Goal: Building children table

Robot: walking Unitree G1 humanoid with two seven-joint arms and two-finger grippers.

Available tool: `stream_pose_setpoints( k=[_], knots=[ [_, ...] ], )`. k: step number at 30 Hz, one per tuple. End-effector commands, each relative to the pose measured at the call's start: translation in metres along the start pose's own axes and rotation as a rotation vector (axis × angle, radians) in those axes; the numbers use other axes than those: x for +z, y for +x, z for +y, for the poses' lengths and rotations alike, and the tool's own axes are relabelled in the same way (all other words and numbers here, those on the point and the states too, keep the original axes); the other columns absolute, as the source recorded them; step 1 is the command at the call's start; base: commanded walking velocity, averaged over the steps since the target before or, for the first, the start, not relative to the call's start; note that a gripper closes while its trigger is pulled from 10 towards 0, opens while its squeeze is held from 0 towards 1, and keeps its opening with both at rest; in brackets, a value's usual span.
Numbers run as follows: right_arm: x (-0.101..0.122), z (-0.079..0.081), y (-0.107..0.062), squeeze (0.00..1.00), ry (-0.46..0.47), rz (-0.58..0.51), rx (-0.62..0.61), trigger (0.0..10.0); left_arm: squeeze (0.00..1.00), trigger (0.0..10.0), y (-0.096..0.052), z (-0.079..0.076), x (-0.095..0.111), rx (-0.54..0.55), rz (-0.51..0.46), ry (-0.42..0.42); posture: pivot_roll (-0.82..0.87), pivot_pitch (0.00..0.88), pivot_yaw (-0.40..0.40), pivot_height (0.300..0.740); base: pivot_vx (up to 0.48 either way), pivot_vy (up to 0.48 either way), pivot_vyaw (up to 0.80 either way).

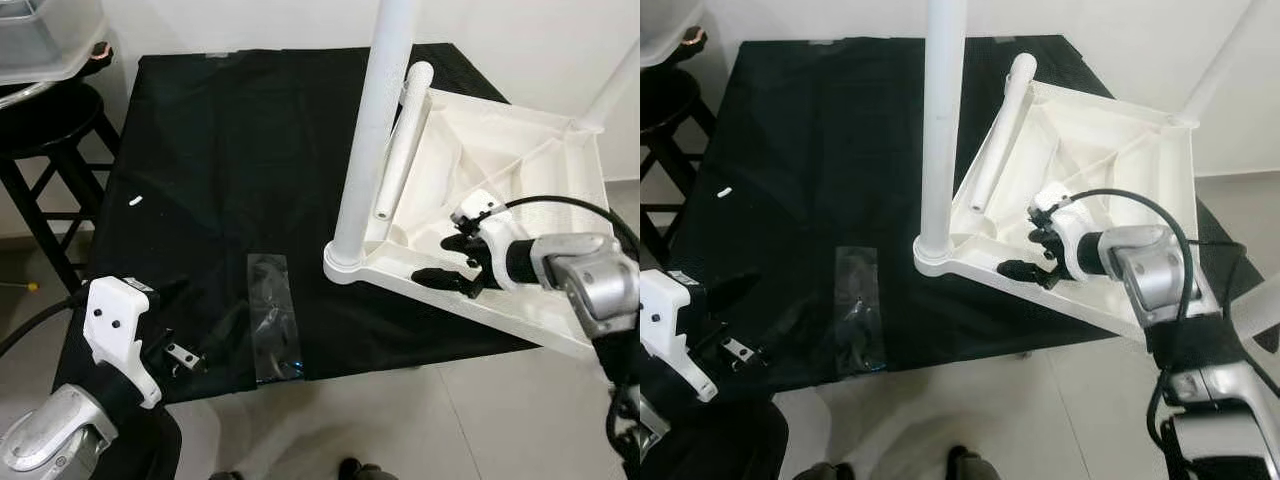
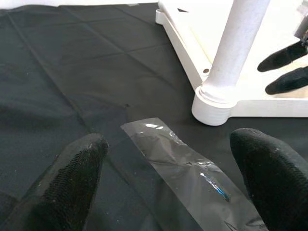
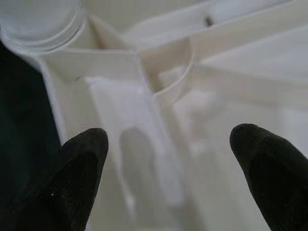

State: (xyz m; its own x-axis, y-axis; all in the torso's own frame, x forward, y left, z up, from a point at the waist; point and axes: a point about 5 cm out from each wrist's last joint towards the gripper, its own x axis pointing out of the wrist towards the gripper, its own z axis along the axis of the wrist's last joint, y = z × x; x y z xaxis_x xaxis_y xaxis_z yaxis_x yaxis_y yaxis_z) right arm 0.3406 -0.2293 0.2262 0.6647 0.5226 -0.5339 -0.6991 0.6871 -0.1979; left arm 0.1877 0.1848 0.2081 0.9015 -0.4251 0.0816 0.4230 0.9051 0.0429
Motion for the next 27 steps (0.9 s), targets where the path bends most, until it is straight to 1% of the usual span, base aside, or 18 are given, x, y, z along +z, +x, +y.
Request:
stream_pose_setpoints(
  k=[1, 2, 5, 6, 9, 10, 11, 13, 14, 15, 16, 18, 19, 21, 22, 24, 26, 27],
  knots=[
    [0.007, -0.008, -0.003, 0.00, -0.003, -0.046, -0.004, 10.0, 0.00, 10.0, -0.003, -0.002, 0.001, -0.006, 0.015, -0.003, 0.03, 0.283, -0.056, 0.740, 0.000, 0.000, 0.00],
    [0.007, -0.008, -0.003, 0.00, -0.003, -0.046, -0.004, 10.0, 0.00, 10.0, -0.003, -0.002, 0.001, -0.006, 0.015, -0.003, 0.03, 0.283, -0.056, 0.740, 0.000, 0.000, 0.00],
    [0.022, -0.012, -0.011, 0.00, -0.037, -0.098, 0.045, 10.0, 0.00, 10.0, -0.003, -0.002, 0.000, -0.005, 0.017, -0.006, 0.03, 0.280, -0.058, 0.740, 0.000, 0.000, 0.00],
    [0.022, -0.012, -0.011, 0.00, -0.037, -0.098, 0.045, 10.0, 0.00, 10.0, -0.003, -0.002, 0.000, -0.005, 0.017, -0.006, 0.03, 0.280, -0.058, 0.740, 0.000, 0.000, 0.00],
    [0.027, -0.009, -0.014, 0.00, -0.049, -0.119, 0.101, 10.0, 0.00, 10.0, -0.003, -0.002, 0.000, -0.005, 0.016, -0.009, 0.02, 0.276, -0.062, 0.740, 0.000, 0.000, 0.00],
    [0.031, 0.001, -0.020, 0.00, -0.067, -0.140, 0.216, 10.0, 0.00, 10.0, -0.002, -0.002, 0.000, -0.004, 0.015, -0.013, 0.02, 0.274, -0.064, 0.740, 0.000, 0.000, 0.00],
    [0.031, 0.001, -0.020, 0.00, -0.067, -0.140, 0.216, 10.0, 0.00, 10.0, -0.002, -0.002, 0.000, -0.004, 0.015, -0.013, 0.02, 0.274, -0.064, 0.740, 0.000, 0.000, 0.00],
    [0.027, 0.008, -0.025, 0.00, -0.103, -0.107, 0.298, 10.0, 0.00, 10.0, -0.002, -0.002, 0.000, -0.003, 0.014, -0.015, 0.02, 0.272, -0.065, 0.740, 0.000, 0.000, 0.00],
    [0.027, 0.008, -0.025, 0.00, -0.103, -0.107, 0.298, 10.0, 0.00, 10.0, -0.002, -0.002, 0.000, -0.003, 0.014, -0.015, 0.02, 0.272, -0.065, 0.740, 0.000, 0.000, 0.00],
    [0.023, 0.011, -0.027, 0.00, -0.136, -0.070, 0.333, 10.0, 0.00, 10.0, -0.002, -0.002, 0.000, -0.003, 0.013, -0.016, 0.02, 0.270, -0.066, 0.740, 0.000, 0.000, 0.00],
    [0.023, 0.011, -0.027, 0.00, -0.136, -0.070, 0.333, 10.0, 0.00, 10.0, -0.002, -0.002, 0.000, -0.003, 0.013, -0.016, 0.02, 0.270, -0.066, 0.740, 0.000, 0.000, 0.00],
    [0.015, 0.014, -0.030, 0.00, -0.190, -0.003, 0.375, 10.0, 0.00, 10.0, -0.002, -0.002, 0.000, -0.006, 0.013, -0.020, 0.02, 0.269, -0.067, 0.740, 0.000, 0.000, 0.00],
    [0.015, 0.014, -0.030, 0.00, -0.190, -0.003, 0.375, 10.0, 0.00, 10.0, -0.002, -0.002, 0.000, -0.006, 0.013, -0.020, 0.02, 0.269, -0.067, 0.740, 0.000, 0.000, 0.00],
    [0.009, 0.013, -0.029, 0.00, -0.240, 0.057, 0.362, 10.0, 0.00, 10.0, -0.002, -0.003, -0.001, -0.014, 0.013, -0.023, 0.01, 0.262, -0.069, 0.740, 0.000, 0.000, 0.00],
    [0.009, 0.013, -0.029, 0.00, -0.240, 0.057, 0.362, 10.0, 0.00, 10.0, -0.002, -0.003, -0.001, -0.014, 0.013, -0.023, 0.01, 0.262, -0.069, 0.740, 0.000, 0.000, 0.00],
    [0.001, 0.013, -0.022, 0.00, -0.272, 0.107, 0.337, 10.0, 0.00, 10.0, -0.001, -0.004, -0.001, -0.020, 0.013, -0.027, 0.00, 0.261, -0.070, 0.740, 0.000, 0.000, 0.00],
    [-0.005, 0.017, -0.016, 0.00, -0.272, 0.122, 0.345, 10.0, 0.00, 10.0, -0.001, -0.004, -0.001, -0.023, 0.012, -0.029, 0.00, 0.261, -0.071, 0.740, 0.000, 0.000, 0.00],
    [-0.005, 0.017, -0.016, 0.00, -0.272, 0.122, 0.345, 10.0, 0.00, 10.0, -0.001, -0.004, -0.001, -0.023, 0.012, -0.029, 0.00, 0.261, -0.071, 0.740, 0.000, 0.000, 0.00]
  ],
)
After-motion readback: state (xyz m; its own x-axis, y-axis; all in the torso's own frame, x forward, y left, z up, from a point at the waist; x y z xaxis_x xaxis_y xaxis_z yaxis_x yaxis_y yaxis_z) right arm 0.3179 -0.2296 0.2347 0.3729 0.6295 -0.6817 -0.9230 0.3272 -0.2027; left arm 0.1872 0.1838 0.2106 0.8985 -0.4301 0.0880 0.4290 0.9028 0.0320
